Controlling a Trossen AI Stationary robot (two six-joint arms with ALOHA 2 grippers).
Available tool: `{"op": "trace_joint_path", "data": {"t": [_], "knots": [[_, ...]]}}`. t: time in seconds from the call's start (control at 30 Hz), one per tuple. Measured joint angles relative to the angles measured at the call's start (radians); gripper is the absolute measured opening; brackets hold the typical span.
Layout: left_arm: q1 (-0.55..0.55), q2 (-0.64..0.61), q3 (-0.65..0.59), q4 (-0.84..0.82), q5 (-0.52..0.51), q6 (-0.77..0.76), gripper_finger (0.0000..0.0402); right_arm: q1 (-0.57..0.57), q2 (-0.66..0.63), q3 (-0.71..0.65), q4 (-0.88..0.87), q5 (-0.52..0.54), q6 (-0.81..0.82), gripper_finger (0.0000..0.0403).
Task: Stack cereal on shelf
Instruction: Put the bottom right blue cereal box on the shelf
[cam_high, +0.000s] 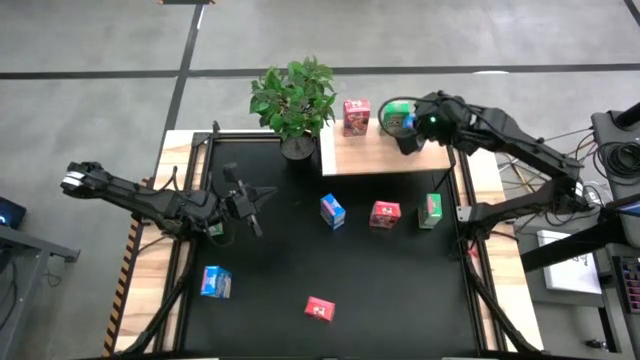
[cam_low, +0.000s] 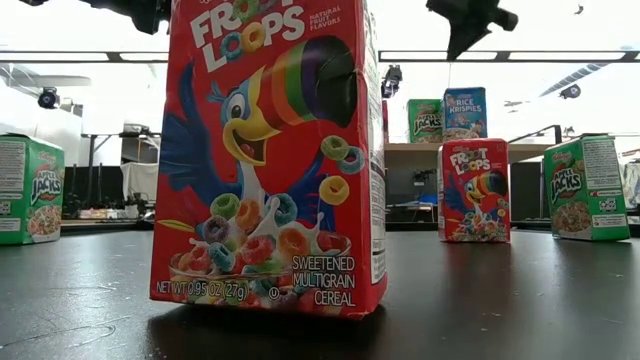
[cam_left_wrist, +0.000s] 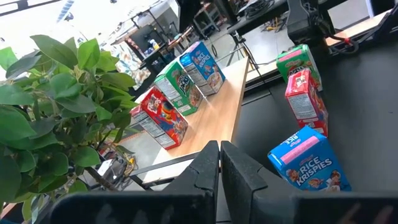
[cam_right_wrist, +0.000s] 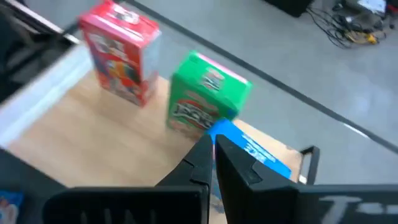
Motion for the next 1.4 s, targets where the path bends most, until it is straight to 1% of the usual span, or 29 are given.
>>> {"op": "trace_joint_path", "data": {"t": [0.2, 0.5, 0.87, 1.0, 1.2, 1.33, 1.4], "knots": [[0.000, 0.000, 0.000, 0.004, 0.000, 0.000, 0.0000, -0.063, 0.008, -0.074, 0.046, -0.003, 0.000, 0.0009], [0.000, 0.000, 0.000, 0.004, 0.000, 0.006, 0.0000, -0.080, 0.018, -0.134, 0.070, 0.012, 0.010, 0.0009], [0.000, 0.000, 0.000, 0.004, 0.000, 0.008, 0.0000, -0.081, 0.017, -0.176, 0.073, 0.162, -0.029, 0.0009], [0.000, 0.000, 0.000, 0.004, 0.000, 0.008, 0.0000, -0.080, 0.017, -0.175, 0.104, 0.161, -0.046, 0.0009], [0.000, 0.000, 0.000, 0.004, 0.000, 0.008, 0.0000, -0.078, 0.013, -0.130, 0.108, 0.146, -0.044, 0.0009], [0.000, 0.000, 0.000, 0.004, 0.000, 0.008, 0.0000, -0.078, 0.007, -0.094, 0.109, 0.108, -0.036, 0.0009], [0.000, 0.000, 0.000, 0.004, 0.000, 0.012, 0.0000, -0.077, 0.004, -0.075, 0.107, 0.059, -0.021, 0.0009]]}}
